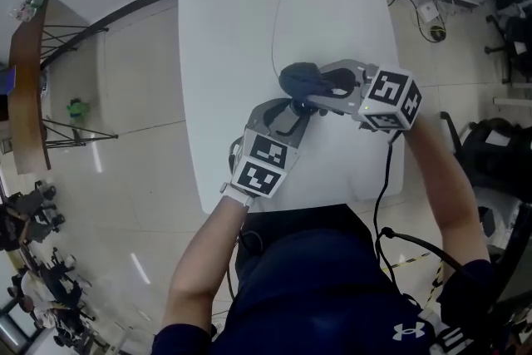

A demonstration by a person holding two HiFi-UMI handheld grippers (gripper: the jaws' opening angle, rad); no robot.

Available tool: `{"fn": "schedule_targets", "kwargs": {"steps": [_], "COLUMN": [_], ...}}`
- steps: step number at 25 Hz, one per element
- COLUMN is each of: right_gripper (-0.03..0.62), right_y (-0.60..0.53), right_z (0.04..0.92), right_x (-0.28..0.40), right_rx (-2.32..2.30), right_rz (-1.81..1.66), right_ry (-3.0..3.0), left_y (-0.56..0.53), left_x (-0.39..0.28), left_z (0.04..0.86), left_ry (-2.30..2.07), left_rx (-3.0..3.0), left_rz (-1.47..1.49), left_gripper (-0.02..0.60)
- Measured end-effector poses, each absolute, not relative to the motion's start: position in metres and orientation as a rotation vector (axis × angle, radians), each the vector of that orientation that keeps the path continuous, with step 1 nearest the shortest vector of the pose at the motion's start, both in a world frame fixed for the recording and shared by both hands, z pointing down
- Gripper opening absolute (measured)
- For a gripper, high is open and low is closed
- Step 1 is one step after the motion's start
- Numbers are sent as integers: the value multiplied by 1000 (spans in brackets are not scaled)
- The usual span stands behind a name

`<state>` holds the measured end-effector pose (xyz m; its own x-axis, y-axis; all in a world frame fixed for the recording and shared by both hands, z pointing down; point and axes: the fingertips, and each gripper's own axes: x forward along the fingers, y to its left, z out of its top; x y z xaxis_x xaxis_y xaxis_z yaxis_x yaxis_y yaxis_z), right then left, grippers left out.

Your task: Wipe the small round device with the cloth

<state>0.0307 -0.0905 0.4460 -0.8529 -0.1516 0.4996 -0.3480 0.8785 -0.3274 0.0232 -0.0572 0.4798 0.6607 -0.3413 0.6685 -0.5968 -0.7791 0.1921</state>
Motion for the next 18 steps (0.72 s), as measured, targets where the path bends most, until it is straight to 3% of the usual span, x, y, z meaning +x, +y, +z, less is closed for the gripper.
{"fn": "schedule_targets", "kwargs": {"steps": [4,7,11,15,18], "right_gripper": [126,126,124,124,126], "right_y": [-119,-127,-122,-118,-126], "right_z": [475,504,537,562,537], "right_x": [47,51,50,53,50], "right_rx": [408,375,320,247,192], "right_rz": [1043,1140,1105,821,707], "right_ry": [-2560,-2492,-2405,-2276,-2301], "left_y": [-55,-55,-54,-54,-53], "left_x": [30,33,34,36,36], "left_z": [481,483,483,483,483], "left_ry": [-719,-719,-729,-746,-749], "left_rx": [2514,2517,2504,2503,2497], "left_rz": [934,941,935,939,937], "left_gripper": [166,167,169,170,170]}}
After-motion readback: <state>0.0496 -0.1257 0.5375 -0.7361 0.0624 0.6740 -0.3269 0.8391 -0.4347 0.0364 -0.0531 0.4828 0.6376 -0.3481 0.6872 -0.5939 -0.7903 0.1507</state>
